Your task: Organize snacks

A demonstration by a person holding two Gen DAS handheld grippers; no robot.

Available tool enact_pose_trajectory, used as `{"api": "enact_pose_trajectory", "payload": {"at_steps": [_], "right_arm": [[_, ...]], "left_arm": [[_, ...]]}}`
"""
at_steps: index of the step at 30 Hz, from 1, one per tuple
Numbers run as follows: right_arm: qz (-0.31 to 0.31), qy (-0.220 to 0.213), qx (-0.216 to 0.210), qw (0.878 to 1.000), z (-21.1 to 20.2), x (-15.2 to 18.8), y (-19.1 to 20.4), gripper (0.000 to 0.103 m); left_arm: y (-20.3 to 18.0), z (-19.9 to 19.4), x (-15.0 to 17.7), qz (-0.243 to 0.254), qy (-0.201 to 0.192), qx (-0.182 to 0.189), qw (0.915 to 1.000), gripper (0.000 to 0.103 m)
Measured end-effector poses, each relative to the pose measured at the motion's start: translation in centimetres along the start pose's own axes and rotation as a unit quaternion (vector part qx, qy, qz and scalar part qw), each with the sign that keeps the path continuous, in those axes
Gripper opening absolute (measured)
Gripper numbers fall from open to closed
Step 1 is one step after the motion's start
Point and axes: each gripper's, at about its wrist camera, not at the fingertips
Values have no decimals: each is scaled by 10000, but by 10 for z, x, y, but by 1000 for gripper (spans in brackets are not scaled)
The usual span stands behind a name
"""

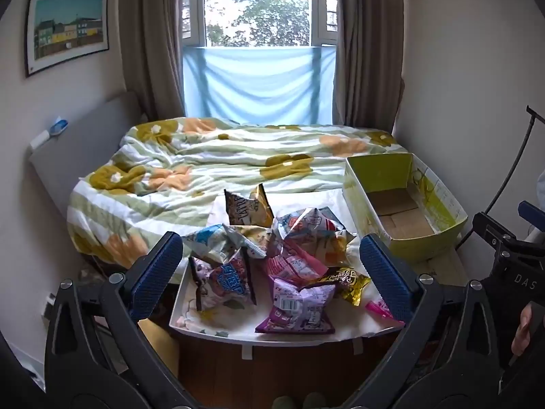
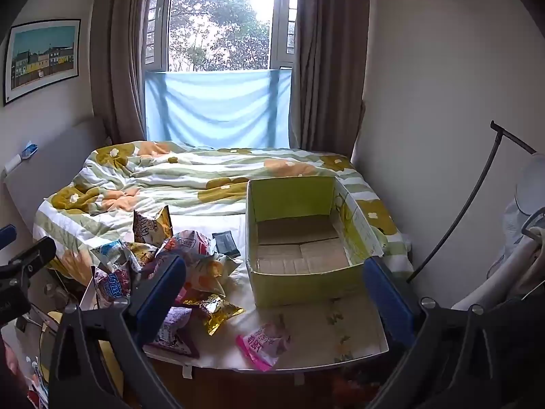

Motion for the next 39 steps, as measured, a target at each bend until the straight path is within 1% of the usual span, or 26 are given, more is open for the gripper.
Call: {"api": "enact_pose_trajectory", "payload": {"at_steps": [5, 8, 9, 12, 17, 39], "right_arm": [[-12, -53, -18, 10000, -2, -2, -2, 103], [-43, -104, -34, 9999, -1, 3, -4, 103], [-13, -85, -36, 10000, -1, 1, -4, 103], [-25, -62, -57, 10000, 0, 2, -4, 103], [-42, -15, -90, 9999, 4, -2, -7, 103], [-28, 24, -90, 10000, 11, 2, -4, 103]], "left_arm": [[-8, 0, -1, 134, -36, -37, 9999, 103], [-16, 0, -3, 205, -63, -29, 9998, 103], [-13, -8, -3, 32, -62, 19, 10000, 103], [-12, -9, -3, -3, -89, 57, 9999, 103], [-13, -9, -3, 14, -99, 0, 10000, 103], [-19, -2, -1, 53, -89, -2, 9999, 103]]}}
Point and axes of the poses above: each gripper's, at about its wrist camera, not at the fingertips, and z roughly the way its jaws point, y to its left, x to its underside, and after that the axes turned 12 degrees about -x, right-handed
